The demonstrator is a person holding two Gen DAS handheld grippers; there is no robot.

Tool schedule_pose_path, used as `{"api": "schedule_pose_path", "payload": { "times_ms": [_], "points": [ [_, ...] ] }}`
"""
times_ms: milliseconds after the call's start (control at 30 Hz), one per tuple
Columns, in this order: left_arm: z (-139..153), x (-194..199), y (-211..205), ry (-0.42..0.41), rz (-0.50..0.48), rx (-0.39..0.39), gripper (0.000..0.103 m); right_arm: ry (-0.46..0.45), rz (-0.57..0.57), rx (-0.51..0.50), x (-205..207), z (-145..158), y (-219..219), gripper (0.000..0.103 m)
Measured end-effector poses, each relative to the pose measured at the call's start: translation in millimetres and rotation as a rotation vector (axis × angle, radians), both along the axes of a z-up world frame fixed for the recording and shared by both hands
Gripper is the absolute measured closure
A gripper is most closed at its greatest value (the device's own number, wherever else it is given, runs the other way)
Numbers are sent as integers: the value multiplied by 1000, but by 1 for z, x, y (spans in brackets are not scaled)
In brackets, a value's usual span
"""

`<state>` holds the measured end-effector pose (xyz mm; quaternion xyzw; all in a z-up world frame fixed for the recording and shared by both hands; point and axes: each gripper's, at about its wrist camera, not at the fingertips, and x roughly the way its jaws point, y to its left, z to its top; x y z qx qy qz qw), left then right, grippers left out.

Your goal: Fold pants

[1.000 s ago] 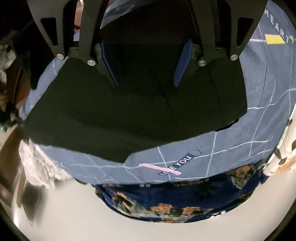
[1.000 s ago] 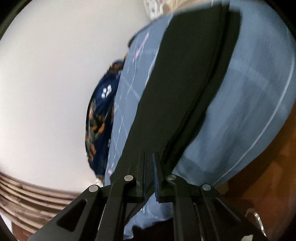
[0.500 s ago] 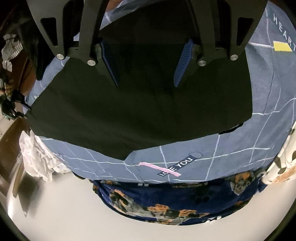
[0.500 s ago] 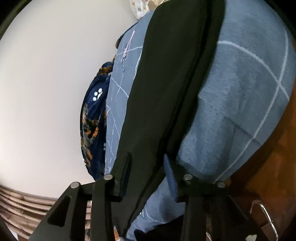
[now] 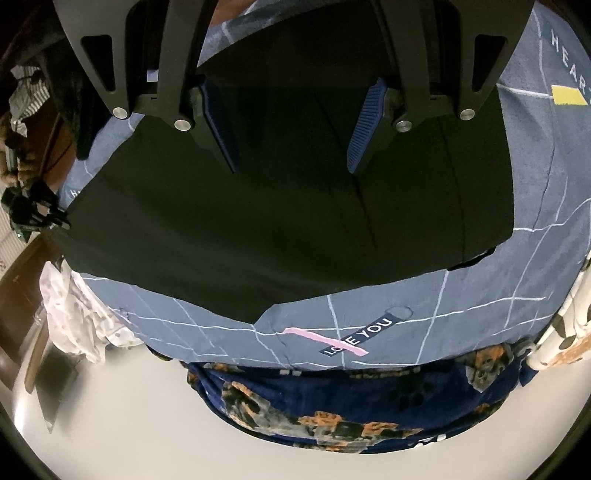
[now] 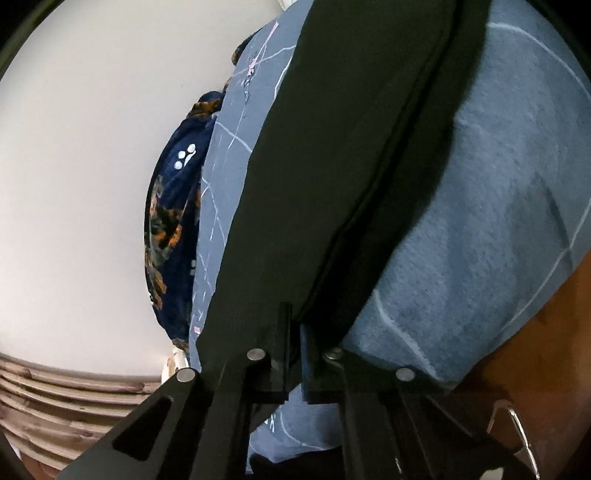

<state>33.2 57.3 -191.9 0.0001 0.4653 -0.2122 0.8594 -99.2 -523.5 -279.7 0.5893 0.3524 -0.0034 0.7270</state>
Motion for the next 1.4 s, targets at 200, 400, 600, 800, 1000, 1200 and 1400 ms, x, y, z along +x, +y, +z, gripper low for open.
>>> {"api": "schedule_pose_path", "payload": {
  "times_ms": [200, 400, 600, 800, 1000, 1200, 1400],
  "points": [
    [-1, 2, -2, -14, -9, 15, 34, 16, -5, -19, -11, 2, -5, 100],
    [-6, 1, -1, -3, -11, 29, 34, 15, -12, -2, -10, -3, -3, 102],
    [-7, 0, -1, 4, -12, 30, 34, -72, -70, 112, -24, -13, -19, 93],
    [-9, 2, -4, 20, -13, 31, 33, -116, -154, 91, -32, -6, -54, 80],
    [-8, 1, -6, 25, -10, 45, 32, -46, -227, 36, -32, -9, -78, 99],
    [-7, 3, -5, 30, 1, 47, 29, -60, -234, 24, -38, -15, -82, 101],
    [-6, 5, -9, 26, -9, 50, 29, -117, -269, 109, -45, -23, -94, 94]
  ]
}}
